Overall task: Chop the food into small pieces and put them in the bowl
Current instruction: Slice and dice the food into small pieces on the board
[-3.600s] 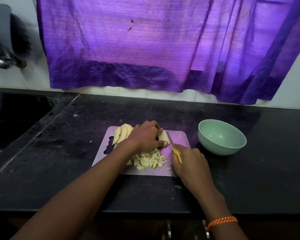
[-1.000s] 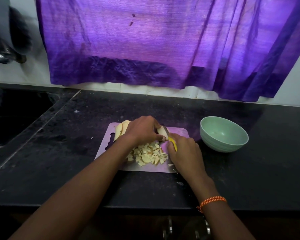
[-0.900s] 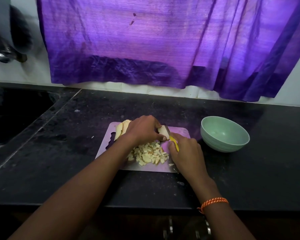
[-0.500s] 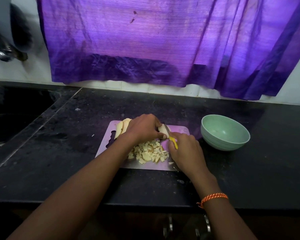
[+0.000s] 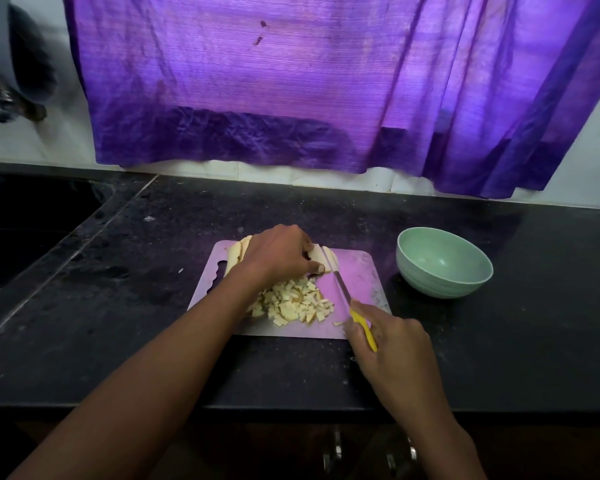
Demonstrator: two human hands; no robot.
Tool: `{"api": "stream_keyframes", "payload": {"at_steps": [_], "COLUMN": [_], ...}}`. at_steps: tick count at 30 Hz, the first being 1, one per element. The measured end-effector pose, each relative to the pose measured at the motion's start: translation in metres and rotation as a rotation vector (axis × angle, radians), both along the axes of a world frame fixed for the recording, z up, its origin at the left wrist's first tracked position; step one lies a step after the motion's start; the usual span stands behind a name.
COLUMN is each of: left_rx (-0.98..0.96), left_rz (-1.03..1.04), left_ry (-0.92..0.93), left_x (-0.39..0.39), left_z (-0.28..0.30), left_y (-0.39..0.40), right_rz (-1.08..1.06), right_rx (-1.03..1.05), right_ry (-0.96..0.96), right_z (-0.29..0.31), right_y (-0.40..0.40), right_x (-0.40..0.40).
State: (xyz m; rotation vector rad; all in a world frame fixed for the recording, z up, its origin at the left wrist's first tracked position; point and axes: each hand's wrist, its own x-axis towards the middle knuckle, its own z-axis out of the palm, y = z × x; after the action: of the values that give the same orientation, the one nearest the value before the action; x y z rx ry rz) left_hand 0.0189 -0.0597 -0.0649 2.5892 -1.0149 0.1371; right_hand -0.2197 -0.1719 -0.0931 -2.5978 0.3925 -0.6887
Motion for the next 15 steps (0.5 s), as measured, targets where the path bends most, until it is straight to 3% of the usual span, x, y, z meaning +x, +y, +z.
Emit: {"api": "stream_keyframes", "payload": {"at_steps": [7,15], "left_rx": [-0.019,-0.032], "left_rz": [-0.033,-0.032], "left_ry": [0.007,-0.008], "left_x": [0.002,0.009], "left_z": [-0.001,-0.008], "left_y": [0.0,-0.001], "right_rz": [-0.04,0.017], "right_rx": [0.058,-0.022], "right_ry": [-0.066,0.048], "right_z": [0.01,0.015], "right_y": [-0.011,-0.01], "right_x": [0.041,0.079]}}
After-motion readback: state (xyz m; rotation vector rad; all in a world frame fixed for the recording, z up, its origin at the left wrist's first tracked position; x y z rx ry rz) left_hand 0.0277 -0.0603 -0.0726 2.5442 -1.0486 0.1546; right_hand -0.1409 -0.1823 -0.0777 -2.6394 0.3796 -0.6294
